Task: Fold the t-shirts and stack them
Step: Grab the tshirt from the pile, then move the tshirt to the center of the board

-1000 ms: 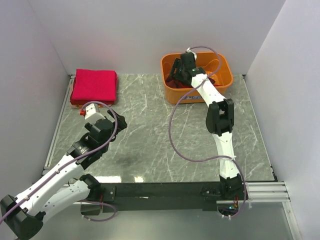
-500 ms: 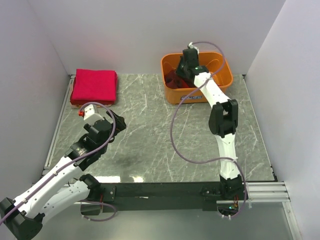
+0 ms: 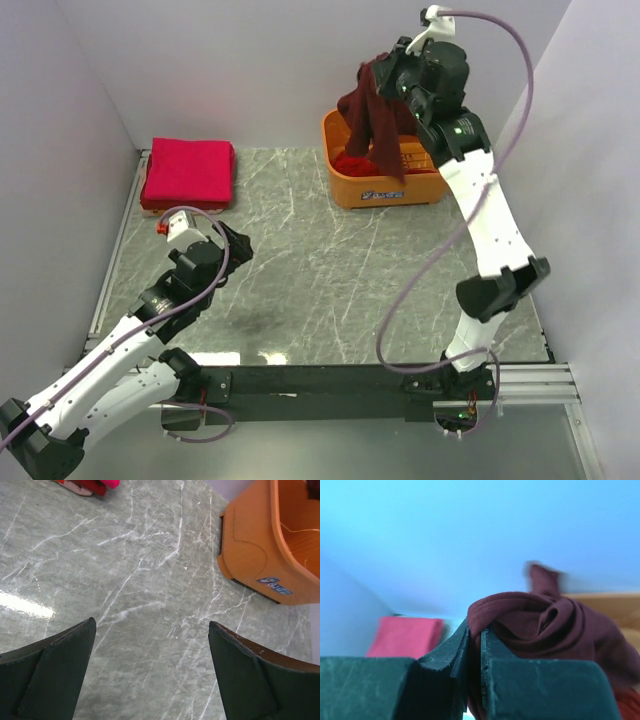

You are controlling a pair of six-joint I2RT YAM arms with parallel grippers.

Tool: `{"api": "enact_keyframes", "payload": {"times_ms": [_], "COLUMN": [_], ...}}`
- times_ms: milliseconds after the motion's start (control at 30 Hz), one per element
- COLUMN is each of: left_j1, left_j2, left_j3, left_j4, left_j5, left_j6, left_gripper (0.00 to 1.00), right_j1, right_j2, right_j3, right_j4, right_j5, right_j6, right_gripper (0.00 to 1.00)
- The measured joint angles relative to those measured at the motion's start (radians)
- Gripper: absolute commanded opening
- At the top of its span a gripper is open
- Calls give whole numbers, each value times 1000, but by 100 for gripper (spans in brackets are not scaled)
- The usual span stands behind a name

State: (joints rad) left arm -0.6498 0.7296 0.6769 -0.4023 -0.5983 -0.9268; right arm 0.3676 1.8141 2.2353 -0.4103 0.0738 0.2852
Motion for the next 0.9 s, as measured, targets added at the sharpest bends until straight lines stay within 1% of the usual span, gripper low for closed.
{"api": "enact_keyframes", "payload": {"times_ms": [167,300,400,433,500,600,633,667,700,733,767,833,900], "left_j1": [0,0,0,0,0,0,0,0,0,0,0,0,0], "left_j2": [-22,-43,-55,-58,-66,-74,-76,-78,-78,-78,-77,-70,-59], "left_j3": [-2,-9,-11,-11,-11,-11,-11,-11,-11,-11,-11,-11,-11], "left_j4": [0,-4,-19,-27,-51,-102,-124,-146,-175,-208,-241,-305,-353], "left_j5": [0,2,3,2,-1,-14,-23,-32,-47,-63,-78,-106,-123], "left_j6": [-8,-21,-37,-42,-63,-105,-124,-145,-170,-201,-236,-301,-352], "left_gripper": [99,99,100,99,99,99,99,99,99,99,99,99,99], "right_j1": [110,241,303,309,308,301,297,289,270,244,208,133,65], "right_j2": [-118,-190,-263,-297,-384,-509,-551,-586,-617,-631,-641,-612,-549], "right_j3": [5,2,-53,-89,-217,-457,-555,-657,-766,-848,-956,-1092,-1198], "right_j4": [-1,0,13,19,53,101,120,137,155,161,165,145,95], "right_j5": [-49,-114,-196,-217,-225,-184,-159,-140,-126,-117,-108,-81,-29], "right_j6": [-53,-91,-93,-88,-71,-39,-15,9,40,69,108,165,205], "right_gripper": [0,0,0,0,0,0,2,12,20,34,56,68,70]}}
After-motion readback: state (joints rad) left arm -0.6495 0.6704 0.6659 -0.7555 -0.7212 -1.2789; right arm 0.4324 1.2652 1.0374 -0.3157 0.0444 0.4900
